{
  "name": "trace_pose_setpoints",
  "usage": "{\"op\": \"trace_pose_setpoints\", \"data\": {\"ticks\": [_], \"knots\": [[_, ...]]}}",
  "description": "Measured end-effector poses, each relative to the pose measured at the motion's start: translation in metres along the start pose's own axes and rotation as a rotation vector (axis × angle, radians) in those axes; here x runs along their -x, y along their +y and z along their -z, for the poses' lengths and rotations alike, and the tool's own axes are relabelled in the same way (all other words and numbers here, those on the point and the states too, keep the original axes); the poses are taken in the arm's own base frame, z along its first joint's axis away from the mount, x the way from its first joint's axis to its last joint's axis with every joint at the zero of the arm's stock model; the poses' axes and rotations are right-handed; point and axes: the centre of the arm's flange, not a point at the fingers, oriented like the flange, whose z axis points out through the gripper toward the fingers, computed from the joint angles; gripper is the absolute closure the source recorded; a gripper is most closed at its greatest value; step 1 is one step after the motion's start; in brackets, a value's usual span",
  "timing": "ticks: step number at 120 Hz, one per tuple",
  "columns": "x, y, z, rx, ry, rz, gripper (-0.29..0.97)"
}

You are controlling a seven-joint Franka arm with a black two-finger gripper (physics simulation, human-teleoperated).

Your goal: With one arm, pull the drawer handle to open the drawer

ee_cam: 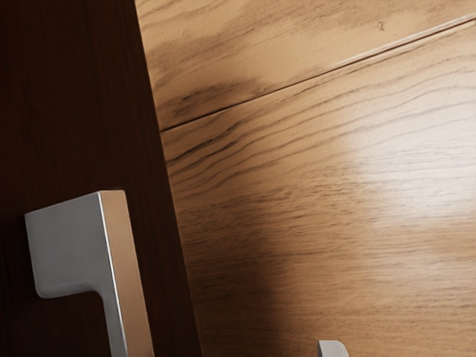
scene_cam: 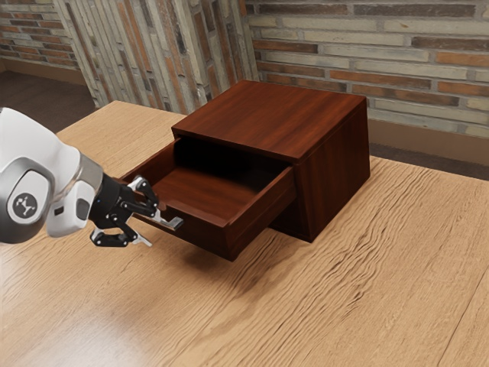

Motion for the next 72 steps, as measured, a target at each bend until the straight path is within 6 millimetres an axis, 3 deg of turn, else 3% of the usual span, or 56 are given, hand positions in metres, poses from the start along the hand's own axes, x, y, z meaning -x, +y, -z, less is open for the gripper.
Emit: {"op": "trace_pose_setpoints", "data": {"ticks": [17,31,54,57,60,68,72], "knots": [[-0.004,-0.004,0.002,-0.003,0.001,-0.014,0.49],[-0.004,-0.008,0.01,-0.018,-0.003,-0.018,0.56],[-0.003,-0.018,0.054,-0.08,-0.015,-0.025,0.56],[0.0,-0.022,0.064,-0.082,-0.021,-0.021,0.55],[0.003,-0.038,0.087,-0.08,-0.056,-0.031,0.55],[-0.002,-0.093,0.166,-0.058,-0.144,-0.028,0.48],[-0.009,-0.107,0.197,-0.033,-0.176,0.001,0.41]]}}
